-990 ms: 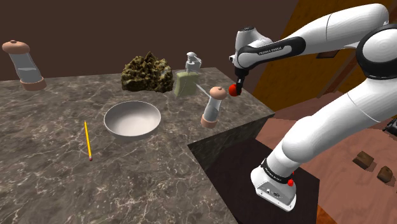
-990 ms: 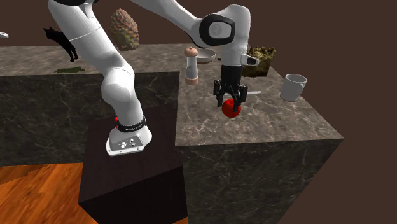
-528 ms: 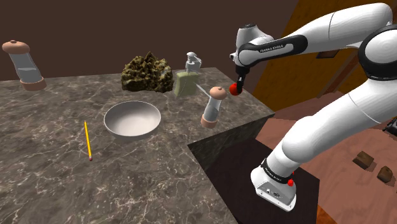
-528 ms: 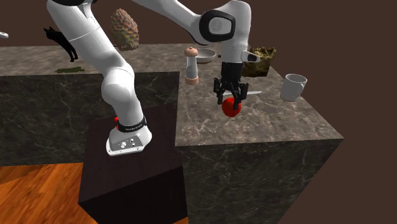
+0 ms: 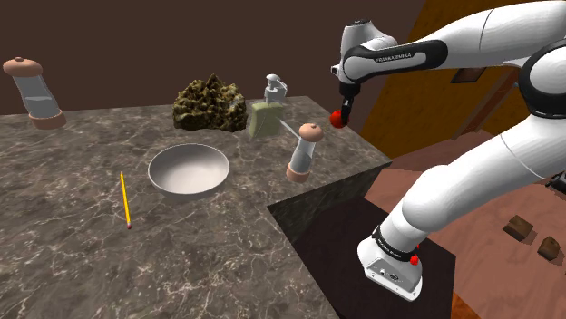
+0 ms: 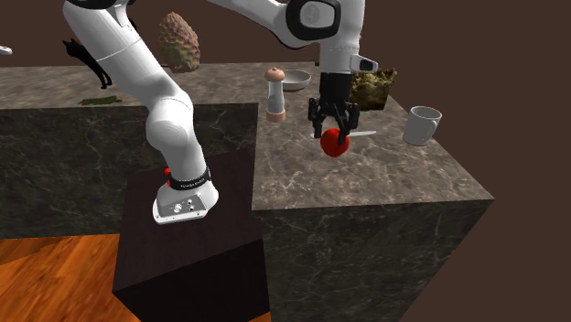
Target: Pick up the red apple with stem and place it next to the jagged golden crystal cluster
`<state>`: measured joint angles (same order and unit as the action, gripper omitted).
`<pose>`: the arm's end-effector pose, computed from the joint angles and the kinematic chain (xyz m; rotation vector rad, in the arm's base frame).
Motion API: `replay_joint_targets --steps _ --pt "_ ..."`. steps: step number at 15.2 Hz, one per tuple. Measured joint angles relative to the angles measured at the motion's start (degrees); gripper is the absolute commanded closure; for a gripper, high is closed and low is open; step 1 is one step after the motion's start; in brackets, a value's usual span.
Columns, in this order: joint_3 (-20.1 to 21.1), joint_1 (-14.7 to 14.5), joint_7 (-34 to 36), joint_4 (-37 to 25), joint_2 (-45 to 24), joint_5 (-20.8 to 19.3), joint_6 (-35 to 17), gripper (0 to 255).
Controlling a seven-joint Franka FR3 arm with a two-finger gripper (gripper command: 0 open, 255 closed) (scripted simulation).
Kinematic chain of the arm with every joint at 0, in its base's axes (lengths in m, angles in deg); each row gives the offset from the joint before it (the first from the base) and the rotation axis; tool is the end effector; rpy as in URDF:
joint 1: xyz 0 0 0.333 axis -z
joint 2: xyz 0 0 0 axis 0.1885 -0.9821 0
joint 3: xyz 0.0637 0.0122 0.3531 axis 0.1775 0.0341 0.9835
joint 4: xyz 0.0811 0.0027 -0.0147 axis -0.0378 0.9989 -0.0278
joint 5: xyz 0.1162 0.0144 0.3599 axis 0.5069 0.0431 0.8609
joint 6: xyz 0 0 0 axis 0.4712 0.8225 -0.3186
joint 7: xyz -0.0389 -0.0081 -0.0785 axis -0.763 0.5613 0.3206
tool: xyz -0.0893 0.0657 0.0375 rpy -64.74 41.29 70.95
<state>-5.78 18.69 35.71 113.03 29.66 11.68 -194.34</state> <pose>0.3665 -0.1962 0.4991 2.8553 0.4357 -0.3033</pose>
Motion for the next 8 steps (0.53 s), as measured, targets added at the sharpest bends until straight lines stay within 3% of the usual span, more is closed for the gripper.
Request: replay_joint_targets --steps 8 --pt "0.7 -0.2 -1.7 -4.9 1.5 0.7 6.2 255"
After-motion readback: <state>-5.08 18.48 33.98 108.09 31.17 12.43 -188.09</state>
